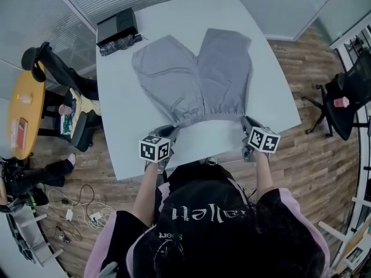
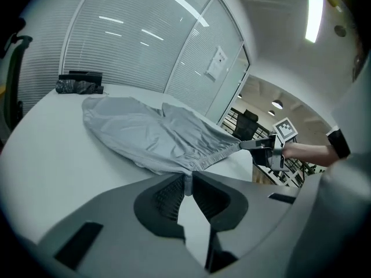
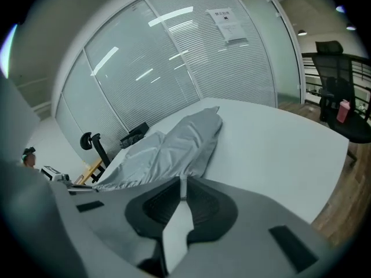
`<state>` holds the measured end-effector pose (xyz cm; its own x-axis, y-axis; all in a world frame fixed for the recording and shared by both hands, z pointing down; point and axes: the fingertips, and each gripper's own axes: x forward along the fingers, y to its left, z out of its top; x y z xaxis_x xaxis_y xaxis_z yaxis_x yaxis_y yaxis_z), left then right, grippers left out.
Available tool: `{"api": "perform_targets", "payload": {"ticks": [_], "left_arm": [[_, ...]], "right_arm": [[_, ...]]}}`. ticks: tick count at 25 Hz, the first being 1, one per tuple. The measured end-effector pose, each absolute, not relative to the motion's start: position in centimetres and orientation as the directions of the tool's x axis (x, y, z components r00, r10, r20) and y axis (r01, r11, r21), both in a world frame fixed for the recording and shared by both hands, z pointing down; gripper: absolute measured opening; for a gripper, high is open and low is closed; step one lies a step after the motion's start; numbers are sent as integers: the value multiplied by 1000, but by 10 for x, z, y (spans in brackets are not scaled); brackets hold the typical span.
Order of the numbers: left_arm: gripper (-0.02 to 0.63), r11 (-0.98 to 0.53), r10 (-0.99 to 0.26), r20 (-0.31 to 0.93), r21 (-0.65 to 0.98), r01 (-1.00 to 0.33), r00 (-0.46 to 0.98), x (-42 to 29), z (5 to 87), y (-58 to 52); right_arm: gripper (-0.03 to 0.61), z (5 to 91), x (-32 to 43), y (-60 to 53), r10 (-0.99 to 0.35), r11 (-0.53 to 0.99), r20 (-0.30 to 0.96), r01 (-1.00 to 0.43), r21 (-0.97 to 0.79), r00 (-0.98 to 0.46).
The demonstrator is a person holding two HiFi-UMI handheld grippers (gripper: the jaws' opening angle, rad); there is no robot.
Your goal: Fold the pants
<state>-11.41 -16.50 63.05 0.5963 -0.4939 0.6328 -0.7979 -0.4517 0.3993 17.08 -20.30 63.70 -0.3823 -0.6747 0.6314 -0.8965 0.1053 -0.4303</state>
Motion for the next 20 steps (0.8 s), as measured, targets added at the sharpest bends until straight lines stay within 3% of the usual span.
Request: {"api": "perform_targets", "payload": {"ticks": [10, 20], "left_arm": [[55, -528, -566, 515, 373, -763, 644, -128, 563, -126], [54, -581, -675, 326, 319, -749, 662, -134, 480, -131]], "right_arm": [[44, 591, 143, -155, -641, 264, 589, -863, -432, -491], [44, 509, 145, -152, -720, 329, 430, -814, -479, -545]]}}
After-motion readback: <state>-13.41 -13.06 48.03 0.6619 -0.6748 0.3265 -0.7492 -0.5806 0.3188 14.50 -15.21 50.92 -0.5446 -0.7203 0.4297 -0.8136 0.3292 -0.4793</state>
